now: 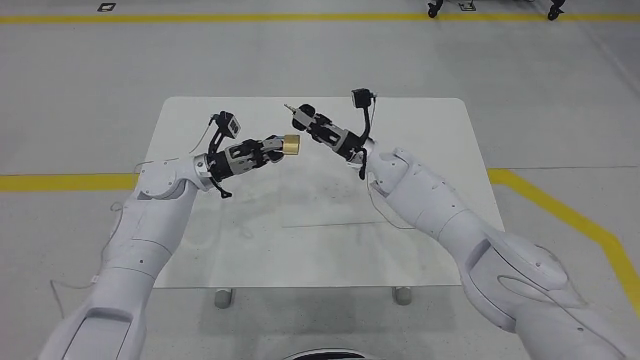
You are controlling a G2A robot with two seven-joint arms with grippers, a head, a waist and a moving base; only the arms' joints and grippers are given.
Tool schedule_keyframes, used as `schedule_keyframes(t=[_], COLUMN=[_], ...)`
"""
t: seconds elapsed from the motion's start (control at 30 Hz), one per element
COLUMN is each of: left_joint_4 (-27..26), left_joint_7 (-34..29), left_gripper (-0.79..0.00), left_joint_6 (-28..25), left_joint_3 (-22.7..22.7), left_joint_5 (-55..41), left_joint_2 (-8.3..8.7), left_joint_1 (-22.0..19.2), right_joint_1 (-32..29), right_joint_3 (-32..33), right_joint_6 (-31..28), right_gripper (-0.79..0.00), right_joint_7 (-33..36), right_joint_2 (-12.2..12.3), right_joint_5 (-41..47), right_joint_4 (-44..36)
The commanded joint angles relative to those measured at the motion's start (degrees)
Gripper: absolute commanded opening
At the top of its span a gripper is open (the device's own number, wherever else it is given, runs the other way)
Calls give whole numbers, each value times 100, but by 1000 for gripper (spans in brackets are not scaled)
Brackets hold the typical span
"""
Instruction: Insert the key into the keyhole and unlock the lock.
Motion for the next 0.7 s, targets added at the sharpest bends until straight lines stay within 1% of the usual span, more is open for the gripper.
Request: schedule_keyframes(t=[0.0, 0.23, 0.4, 0.5, 0.67], left_joint_4=[36, 65, 66, 65, 135], left_joint_7=[41, 106, 169, 195, 295], left_gripper=[-785, -785, -785, -785, -785], left_joint_6=[9, 45, 111, 259, 729], left_joint_3=[-5, -34, -80, -77, -80], left_joint_5=[4, 100, 62, -5, -233], left_joint_2=[0, 19, 30, 26, 12], left_joint_1=[-16, -56, -72, -76, -102], right_joint_1=[-15, -102, -162, -193, -327], right_joint_3=[21, 261, 551, 742, 1165], right_joint_6=[0, 0, 0, 0, 0], right_gripper=[-785, -785, -785, -785, -785], right_joint_7=[207, 1297, 1735, 1810, 1529], right_joint_2=[-28, -14, 34, 55, 113], right_joint_5=[87, 620, 839, 861, 643], right_joint_4=[-11, -189, -256, -289, -565])
